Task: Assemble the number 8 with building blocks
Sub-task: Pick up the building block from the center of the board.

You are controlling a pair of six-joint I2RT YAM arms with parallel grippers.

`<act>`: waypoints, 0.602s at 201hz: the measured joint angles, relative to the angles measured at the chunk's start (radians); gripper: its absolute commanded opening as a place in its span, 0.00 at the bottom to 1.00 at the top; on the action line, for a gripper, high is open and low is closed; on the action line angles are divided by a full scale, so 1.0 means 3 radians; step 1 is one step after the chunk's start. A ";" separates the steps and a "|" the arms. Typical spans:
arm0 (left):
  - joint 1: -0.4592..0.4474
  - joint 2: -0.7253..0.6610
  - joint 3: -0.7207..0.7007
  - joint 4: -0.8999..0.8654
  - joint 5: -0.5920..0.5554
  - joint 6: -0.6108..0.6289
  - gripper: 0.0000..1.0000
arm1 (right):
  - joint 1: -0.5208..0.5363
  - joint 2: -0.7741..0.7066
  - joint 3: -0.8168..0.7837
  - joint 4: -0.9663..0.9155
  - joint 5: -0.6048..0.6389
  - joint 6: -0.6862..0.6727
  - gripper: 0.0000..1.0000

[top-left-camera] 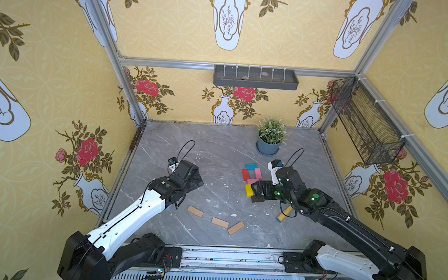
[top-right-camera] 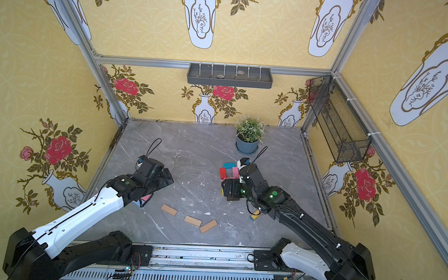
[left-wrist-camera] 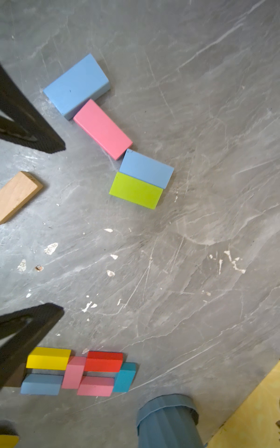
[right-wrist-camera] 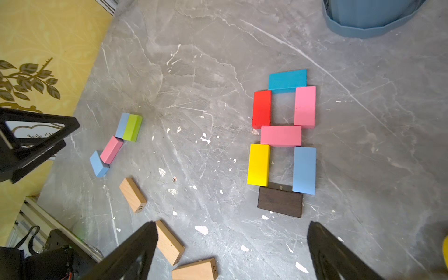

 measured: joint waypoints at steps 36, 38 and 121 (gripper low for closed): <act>0.0214 -0.0033 -0.0076 0.0025 0.0070 -0.0123 1.00 | 0.0000 -0.0089 -0.0067 0.0053 0.0048 0.0000 0.99; 0.0224 -0.0032 -0.0078 0.0027 0.0074 -0.0127 1.00 | 0.0000 -0.0089 -0.0070 0.0053 0.0050 0.0001 0.99; 0.0607 0.0264 -0.0005 0.0039 0.0205 -0.0425 1.00 | 0.0000 -0.0086 -0.0161 0.0122 0.0080 0.0001 0.99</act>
